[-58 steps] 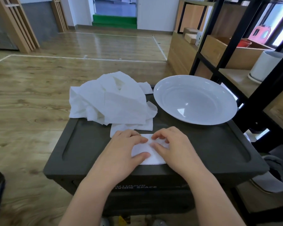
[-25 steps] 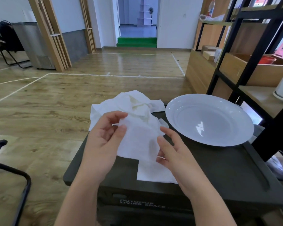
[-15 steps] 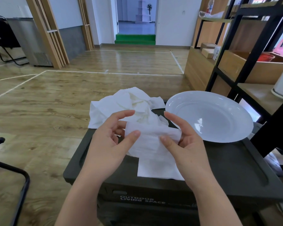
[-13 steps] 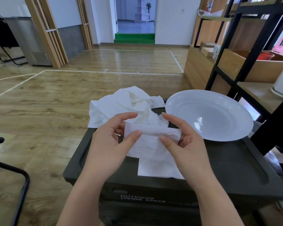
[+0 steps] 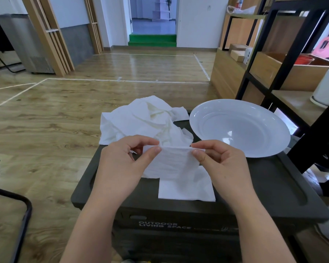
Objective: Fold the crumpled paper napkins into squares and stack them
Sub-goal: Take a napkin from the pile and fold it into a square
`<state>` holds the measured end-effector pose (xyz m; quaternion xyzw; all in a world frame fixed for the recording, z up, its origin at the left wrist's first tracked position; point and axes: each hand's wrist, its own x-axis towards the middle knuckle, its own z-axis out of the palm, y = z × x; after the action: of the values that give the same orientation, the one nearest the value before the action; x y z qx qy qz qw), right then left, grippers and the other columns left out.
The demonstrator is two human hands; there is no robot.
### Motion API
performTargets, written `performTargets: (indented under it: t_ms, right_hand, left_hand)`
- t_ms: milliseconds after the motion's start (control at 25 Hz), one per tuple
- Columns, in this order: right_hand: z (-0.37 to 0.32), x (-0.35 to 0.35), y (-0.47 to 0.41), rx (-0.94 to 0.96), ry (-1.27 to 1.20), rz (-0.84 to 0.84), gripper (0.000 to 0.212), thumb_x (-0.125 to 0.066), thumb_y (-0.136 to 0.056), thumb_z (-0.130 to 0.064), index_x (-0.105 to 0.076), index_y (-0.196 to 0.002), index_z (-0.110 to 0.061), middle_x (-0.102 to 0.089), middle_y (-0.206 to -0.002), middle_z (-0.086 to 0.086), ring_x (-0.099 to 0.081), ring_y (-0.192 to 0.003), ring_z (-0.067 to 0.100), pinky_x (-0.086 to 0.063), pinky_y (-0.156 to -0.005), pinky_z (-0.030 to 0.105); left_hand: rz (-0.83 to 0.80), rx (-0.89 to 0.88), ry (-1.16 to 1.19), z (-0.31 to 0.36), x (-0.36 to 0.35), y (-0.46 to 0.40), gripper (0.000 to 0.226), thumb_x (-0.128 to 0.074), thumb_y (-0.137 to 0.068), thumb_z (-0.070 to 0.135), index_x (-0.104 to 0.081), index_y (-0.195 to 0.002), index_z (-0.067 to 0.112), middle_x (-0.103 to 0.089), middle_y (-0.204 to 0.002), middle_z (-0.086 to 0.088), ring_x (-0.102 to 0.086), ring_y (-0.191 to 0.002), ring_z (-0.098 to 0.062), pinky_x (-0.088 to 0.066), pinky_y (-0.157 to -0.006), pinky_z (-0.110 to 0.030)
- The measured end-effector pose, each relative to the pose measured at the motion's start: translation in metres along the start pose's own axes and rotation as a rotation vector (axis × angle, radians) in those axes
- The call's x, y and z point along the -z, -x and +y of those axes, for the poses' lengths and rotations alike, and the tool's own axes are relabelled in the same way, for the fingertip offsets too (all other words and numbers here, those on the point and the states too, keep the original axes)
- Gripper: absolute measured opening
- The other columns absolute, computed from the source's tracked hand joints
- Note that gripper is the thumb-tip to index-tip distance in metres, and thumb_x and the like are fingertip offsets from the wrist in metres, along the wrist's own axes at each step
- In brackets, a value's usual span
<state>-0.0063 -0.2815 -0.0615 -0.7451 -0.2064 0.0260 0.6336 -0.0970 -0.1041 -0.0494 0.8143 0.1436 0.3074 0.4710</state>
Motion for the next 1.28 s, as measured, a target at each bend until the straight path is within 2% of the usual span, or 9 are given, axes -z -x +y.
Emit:
performTargets:
  t_ms: [80,280,360,520,680,800,920,1080,1280]
  right_hand:
    - [0.0,0.002,0.0,0.008,0.048,0.009,0.013,-0.074,-0.078,-0.029,-0.071,-0.085,-0.04,-0.071,-0.084,-0.014,-0.066,-0.077,0.005,-0.052,-0.065,0.013]
    - [-0.003,0.001,0.0,-0.008,0.034,-0.119,0.02,-0.074,-0.077,-0.033,-0.067,-0.092,-0.045,-0.058,-0.116,-0.014,-0.057,-0.106,0.008,-0.052,-0.084,0.025]
    - [-0.004,-0.001,0.001,-0.057,-0.131,-0.129,0.012,-0.07,-0.082,-0.032,-0.071,-0.091,-0.039,-0.071,-0.105,-0.011,-0.067,-0.097,0.009,-0.056,-0.082,0.029]
    - [0.002,-0.007,0.0,-0.133,-0.105,-0.101,0.017,-0.061,-0.09,-0.032,-0.074,-0.081,-0.026,-0.073,-0.081,-0.014,-0.067,-0.074,-0.003,-0.05,-0.061,0.01]
    - [0.016,-0.006,-0.004,-0.192,0.326,0.108,0.044,-0.052,-0.091,-0.036,-0.042,-0.057,-0.01,-0.038,-0.05,-0.005,-0.034,-0.047,0.007,-0.03,-0.049,0.022]
    - [0.019,-0.005,-0.001,-0.218,0.617,0.105,0.046,-0.053,-0.09,-0.035,-0.031,-0.055,-0.015,-0.03,-0.05,-0.004,-0.028,-0.046,0.012,-0.025,-0.045,0.025]
    - [0.02,-0.004,0.001,-0.26,0.689,0.087,0.052,-0.057,-0.088,-0.037,-0.028,-0.05,-0.016,-0.027,-0.045,-0.004,-0.027,-0.042,0.013,-0.024,-0.043,0.024]
    - [0.023,-0.002,0.001,-0.306,0.744,0.096,0.051,-0.06,-0.087,-0.04,-0.032,-0.049,-0.019,-0.031,-0.045,-0.006,-0.032,-0.04,0.009,-0.025,-0.043,0.021]
    - [0.022,-0.001,0.001,-0.351,0.749,0.105,0.02,-0.067,-0.082,-0.037,-0.051,-0.074,-0.026,-0.052,-0.072,-0.012,-0.048,-0.062,0.003,-0.03,-0.048,0.019]
  left_hand:
    - [0.008,-0.041,-0.037,0.0,-0.001,0.0,0.015,-0.075,-0.077,0.029,-0.07,-0.073,0.043,-0.059,-0.073,0.025,-0.044,-0.05,-0.002,-0.038,-0.056,-0.005]
    - [-0.085,-0.092,0.09,0.001,-0.006,-0.004,0.004,-0.066,-0.081,0.037,-0.066,-0.08,0.041,-0.059,-0.105,0.023,-0.057,-0.099,0.002,-0.042,-0.08,-0.009]
    - [-0.157,-0.002,0.299,0.001,-0.007,-0.003,0.011,-0.066,-0.081,0.043,-0.067,-0.089,0.036,-0.07,-0.099,0.015,-0.065,-0.091,-0.002,-0.049,-0.074,-0.012]
    - [-0.115,0.248,0.322,-0.012,-0.018,-0.001,0.021,-0.064,-0.084,0.043,-0.072,-0.084,0.024,-0.075,-0.087,-0.001,-0.07,-0.087,-0.021,-0.054,-0.075,-0.03]
    - [-0.16,0.382,0.195,-0.02,-0.032,0.002,0.02,-0.061,-0.091,0.032,-0.073,-0.076,0.024,-0.071,-0.064,0.001,-0.065,-0.056,-0.007,-0.051,-0.052,-0.019]
    - [-0.155,0.409,0.034,-0.025,-0.04,0.004,0.019,-0.062,-0.088,0.034,-0.071,-0.075,0.023,-0.063,-0.051,0.007,-0.056,-0.043,-0.003,-0.046,-0.052,-0.022]
    - [-0.118,0.425,-0.077,-0.028,-0.041,0.006,0.021,-0.067,-0.083,0.04,-0.07,-0.069,0.025,-0.069,-0.06,0.006,-0.065,-0.051,-0.007,-0.051,-0.058,-0.026]
    - [-0.126,0.438,-0.22,-0.025,-0.04,0.006,0.016,-0.071,-0.078,0.04,-0.065,-0.069,0.03,-0.066,-0.064,0.008,-0.064,-0.06,-0.006,-0.039,-0.049,-0.019]
    - [-0.095,0.383,-0.36,-0.025,-0.042,0.01,0.015,-0.072,-0.078,0.037,-0.058,-0.081,0.032,-0.063,-0.067,0.01,-0.057,-0.064,0.001,-0.035,-0.049,-0.017]
